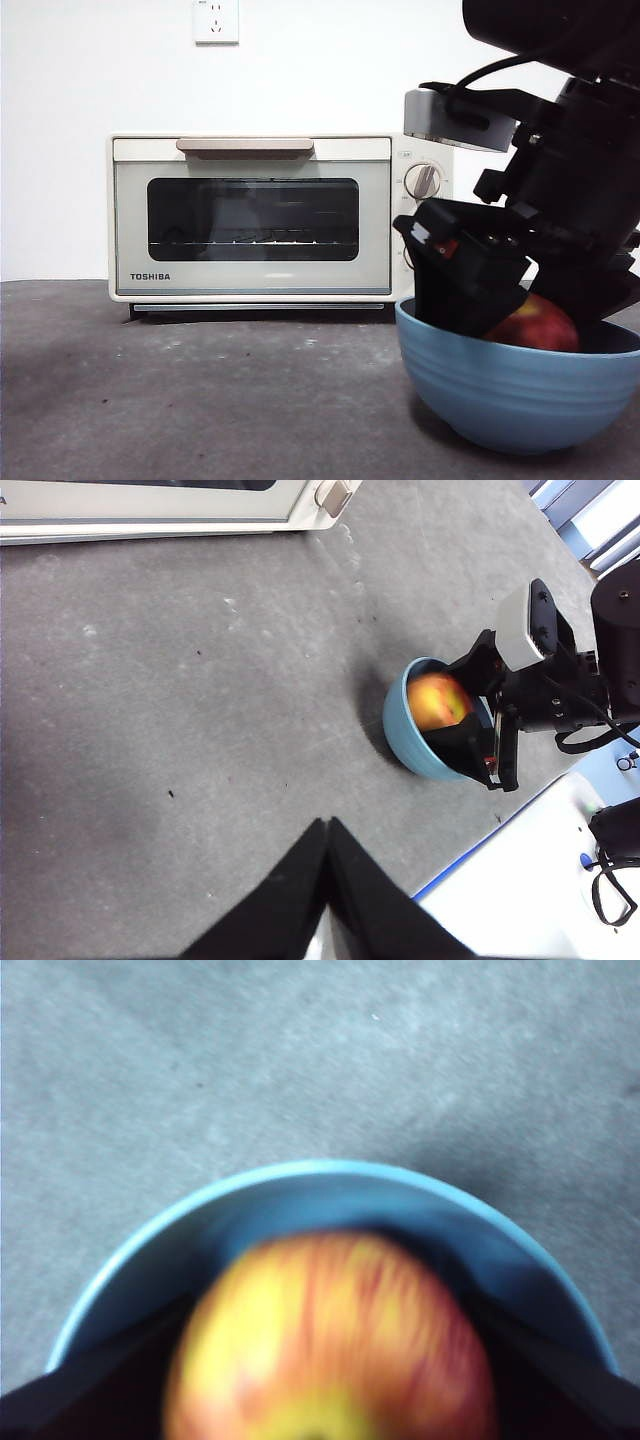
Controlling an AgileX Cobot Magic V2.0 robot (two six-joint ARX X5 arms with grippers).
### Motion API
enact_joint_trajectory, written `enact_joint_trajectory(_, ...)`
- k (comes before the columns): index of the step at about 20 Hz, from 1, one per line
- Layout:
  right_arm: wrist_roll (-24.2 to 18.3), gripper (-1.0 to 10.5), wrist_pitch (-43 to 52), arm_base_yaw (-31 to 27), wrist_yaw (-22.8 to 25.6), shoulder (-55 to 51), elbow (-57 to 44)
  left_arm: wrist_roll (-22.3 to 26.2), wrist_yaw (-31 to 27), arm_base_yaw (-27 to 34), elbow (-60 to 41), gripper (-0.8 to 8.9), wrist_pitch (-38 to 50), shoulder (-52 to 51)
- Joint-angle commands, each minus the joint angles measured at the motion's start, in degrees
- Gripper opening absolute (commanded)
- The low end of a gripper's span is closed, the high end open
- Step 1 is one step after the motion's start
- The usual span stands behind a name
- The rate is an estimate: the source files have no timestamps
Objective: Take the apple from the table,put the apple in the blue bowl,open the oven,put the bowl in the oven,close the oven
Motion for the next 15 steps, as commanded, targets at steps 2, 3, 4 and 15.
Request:
enact_joint_trajectory(2, 0.17, 4.3, -0.74, 0.94, -0.07, -0.59, 0.33, 0.79, 0.04, -0.15, 1.03, 0.07, 0.42, 0.42)
enact_joint_trajectory(3, 0.15, 4.4, -1.18, 1.05, -0.07, -1.05, 0.66, 0.79, 0.04, -0.15, 1.01, 0.07, 0.44, 0.42)
enact_joint_trajectory(4, 0.15, 4.4, -1.66, 1.07, -0.04, -1.51, 1.07, 0.79, 0.04, -0.15, 1.01, 0.07, 0.5, 0.42)
enact_joint_trajectory(15, -2.8, 4.3, -25.51, -0.24, 6.8, -12.37, 16.15, -4.55, -0.13, -0.28, 1.03, 0.07, 14.78, 7.17)
